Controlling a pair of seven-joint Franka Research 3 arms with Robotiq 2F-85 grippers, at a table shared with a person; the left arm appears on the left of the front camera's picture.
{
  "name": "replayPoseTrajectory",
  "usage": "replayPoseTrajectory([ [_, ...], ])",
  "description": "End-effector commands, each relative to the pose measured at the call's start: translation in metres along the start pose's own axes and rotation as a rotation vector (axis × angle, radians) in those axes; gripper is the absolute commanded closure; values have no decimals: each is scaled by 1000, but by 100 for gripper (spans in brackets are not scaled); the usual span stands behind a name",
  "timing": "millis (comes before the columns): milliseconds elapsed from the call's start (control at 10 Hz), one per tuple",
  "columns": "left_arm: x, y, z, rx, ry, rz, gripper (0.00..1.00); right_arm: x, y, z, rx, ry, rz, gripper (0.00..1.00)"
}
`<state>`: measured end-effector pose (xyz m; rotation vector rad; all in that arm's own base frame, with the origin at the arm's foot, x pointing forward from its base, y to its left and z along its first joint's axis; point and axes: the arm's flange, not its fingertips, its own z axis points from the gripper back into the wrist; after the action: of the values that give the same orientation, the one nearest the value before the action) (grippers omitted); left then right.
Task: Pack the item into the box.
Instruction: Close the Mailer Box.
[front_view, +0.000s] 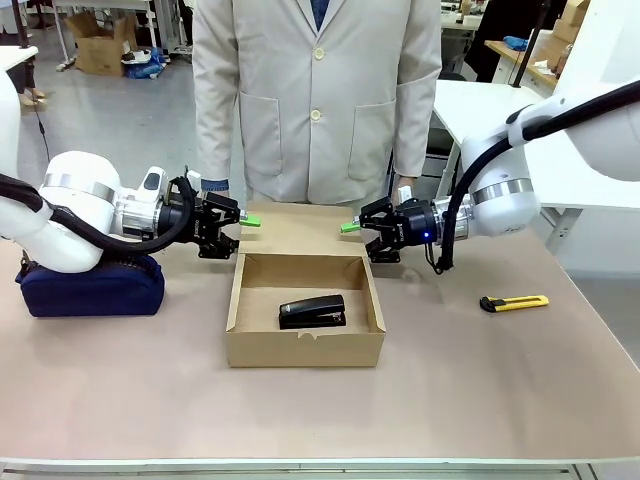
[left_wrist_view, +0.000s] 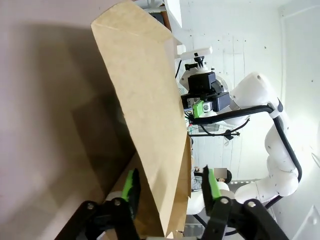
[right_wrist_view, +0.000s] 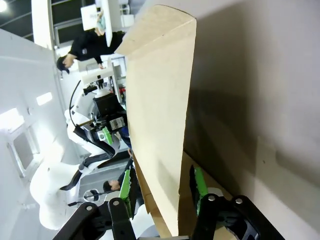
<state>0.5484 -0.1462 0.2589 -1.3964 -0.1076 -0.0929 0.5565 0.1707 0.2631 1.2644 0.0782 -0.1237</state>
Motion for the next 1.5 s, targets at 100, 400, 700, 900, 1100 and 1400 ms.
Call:
replayPoseTrajectory([
  [100,1,3,2,-29,10,-34,60,-3,2,-2,22,23,54,43],
  [400,1,2,2,-25,16,-42,60,-6,3,-2,36,29,68,43],
  [700,-6,-13,5,-29,-23,-82,60,-23,15,7,74,9,165,43],
  [900,-22,-41,4,-26,-41,-185,60,-37,25,14,78,-33,235,43],
  [1100,-36,-63,2,-56,-61,-256,60,-52,32,19,92,-71,299,43],
  [1400,-26,-67,4,-44,-41,-230,60,-44,37,22,81,-48,278,43],
])
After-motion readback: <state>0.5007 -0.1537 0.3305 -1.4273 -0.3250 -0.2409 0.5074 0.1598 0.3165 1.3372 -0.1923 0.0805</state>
